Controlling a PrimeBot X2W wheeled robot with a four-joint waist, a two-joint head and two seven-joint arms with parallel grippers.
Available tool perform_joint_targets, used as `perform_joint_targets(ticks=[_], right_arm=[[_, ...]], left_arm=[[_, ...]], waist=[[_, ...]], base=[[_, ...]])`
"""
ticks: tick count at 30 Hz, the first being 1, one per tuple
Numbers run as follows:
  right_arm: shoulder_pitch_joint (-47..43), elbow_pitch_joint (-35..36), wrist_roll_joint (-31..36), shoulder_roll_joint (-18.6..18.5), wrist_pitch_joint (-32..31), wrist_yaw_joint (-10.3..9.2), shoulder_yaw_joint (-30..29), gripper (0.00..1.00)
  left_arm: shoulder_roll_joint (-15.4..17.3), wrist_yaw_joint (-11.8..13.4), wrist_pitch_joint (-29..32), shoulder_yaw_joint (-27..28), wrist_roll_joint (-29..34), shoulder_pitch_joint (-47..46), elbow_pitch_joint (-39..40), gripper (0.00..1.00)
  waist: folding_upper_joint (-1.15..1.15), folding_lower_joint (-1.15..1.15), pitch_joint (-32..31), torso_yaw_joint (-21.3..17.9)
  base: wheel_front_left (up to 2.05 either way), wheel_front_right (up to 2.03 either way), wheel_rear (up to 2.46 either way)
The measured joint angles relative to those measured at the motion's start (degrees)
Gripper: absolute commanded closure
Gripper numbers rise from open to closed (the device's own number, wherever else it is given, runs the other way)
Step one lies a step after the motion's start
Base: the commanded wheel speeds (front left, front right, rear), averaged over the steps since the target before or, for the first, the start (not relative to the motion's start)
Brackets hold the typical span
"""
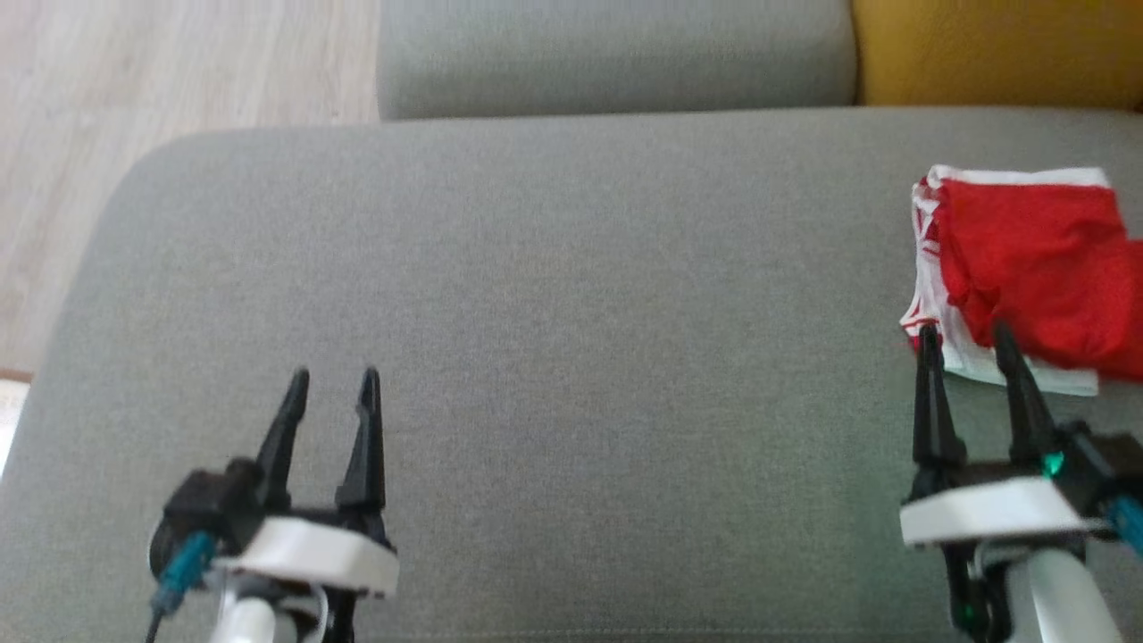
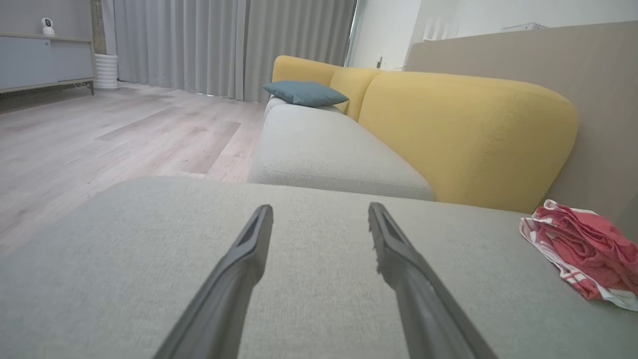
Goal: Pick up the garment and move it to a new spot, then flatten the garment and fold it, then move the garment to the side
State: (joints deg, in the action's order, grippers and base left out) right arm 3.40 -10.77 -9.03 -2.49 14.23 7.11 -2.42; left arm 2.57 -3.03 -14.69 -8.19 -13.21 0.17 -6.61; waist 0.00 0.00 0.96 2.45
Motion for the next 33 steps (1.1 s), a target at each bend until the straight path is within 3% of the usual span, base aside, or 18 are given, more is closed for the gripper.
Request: perform_joint_targets(ticks=[6,23,33], right_arm=[[-5.41,2.7,0.16,0.0,0.14,0.0,0.99,0.0],[-5.75,4.26,-1.08,0.0,0.14,0.0,0.71,0.0],[-5.75,4.14,-1.07,0.0,0.14,0.0,0.87,0.0]], left_arm=[[0.01,0.08,0.0,1.24,-0.07,2.29,-0.07,0.0],[0.03,0.48,0.0,0.91,-0.05,4.03,1.62,0.0],[0.05,-1.1,0.0,0.69,0.03,4.35,2.65,0.0]], waist=[[0.0,0.0,-1.43,0.28],[0.0,0.0,-1.31,-0.11],[0.0,0.0,-1.5,-0.62]], base=[[0.0,0.0,0.0],[0.0,0.0,0.0],[0.0,0.0,0.0]])
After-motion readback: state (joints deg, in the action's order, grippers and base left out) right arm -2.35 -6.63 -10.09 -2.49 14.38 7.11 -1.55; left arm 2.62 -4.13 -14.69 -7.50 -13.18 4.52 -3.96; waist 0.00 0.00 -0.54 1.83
